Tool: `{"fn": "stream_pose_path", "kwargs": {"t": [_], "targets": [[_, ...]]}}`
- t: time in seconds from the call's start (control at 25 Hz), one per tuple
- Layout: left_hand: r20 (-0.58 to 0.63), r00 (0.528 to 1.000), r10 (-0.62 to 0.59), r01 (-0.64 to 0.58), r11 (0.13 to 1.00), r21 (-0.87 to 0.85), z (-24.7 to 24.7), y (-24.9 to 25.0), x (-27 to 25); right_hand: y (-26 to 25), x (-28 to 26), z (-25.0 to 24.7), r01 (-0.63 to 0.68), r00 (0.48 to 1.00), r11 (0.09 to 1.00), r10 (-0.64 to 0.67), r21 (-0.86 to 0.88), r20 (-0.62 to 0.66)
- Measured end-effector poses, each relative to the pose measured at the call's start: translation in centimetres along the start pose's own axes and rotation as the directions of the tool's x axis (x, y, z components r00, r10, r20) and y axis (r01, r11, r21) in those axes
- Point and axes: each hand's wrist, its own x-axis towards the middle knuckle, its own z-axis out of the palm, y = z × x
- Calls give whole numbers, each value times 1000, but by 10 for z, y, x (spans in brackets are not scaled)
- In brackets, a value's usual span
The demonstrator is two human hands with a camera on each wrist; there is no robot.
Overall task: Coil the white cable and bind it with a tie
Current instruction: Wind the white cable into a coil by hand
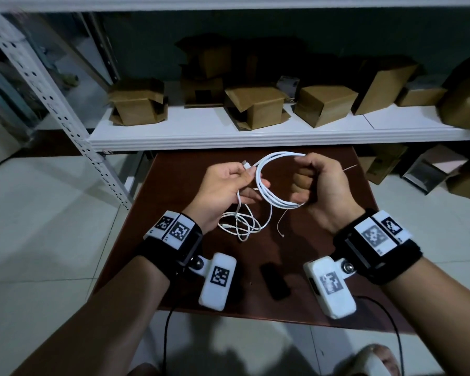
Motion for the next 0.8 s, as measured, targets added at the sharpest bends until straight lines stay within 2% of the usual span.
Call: {"fn": "stream_pose_path", "kwargs": {"t": [0.12,0.24,0.32,0.44,0.52,0.56,0.64,0.72,0.8], "targets": [[-69,998,5,-2,999,41,-5,-1,4,1,2,0,12,999,1000,-12,-7,-38],[-38,998,-42,45,997,68,-4,-2,2,4,2,2,24,998,999,-26,-48,-57],[-15,997,-77,77,997,-20,-1,-3,1,7,2,3,28,997,997,-32,-68,-64],[37,997,-68,75,971,-229,2,0,-1,10,1,5,31,997,997,-36,-77,-67],[74,995,-71,88,959,-269,1,3,-2,10,1,6,28,997,997,-34,-78,-69],[68,994,-85,98,971,-220,1,3,-2,11,1,6,26,997,997,-31,-76,-72],[-2,997,-71,71,997,16,1,-1,0,11,2,5,38,996,997,-44,-74,-83],[-81,996,30,-6,959,285,-2,-10,7,10,2,5,60,994,995,-67,-86,-90],[-119,989,88,-31,910,414,-6,-19,14,8,2,5,66,993,994,-75,-92,-94]]}}
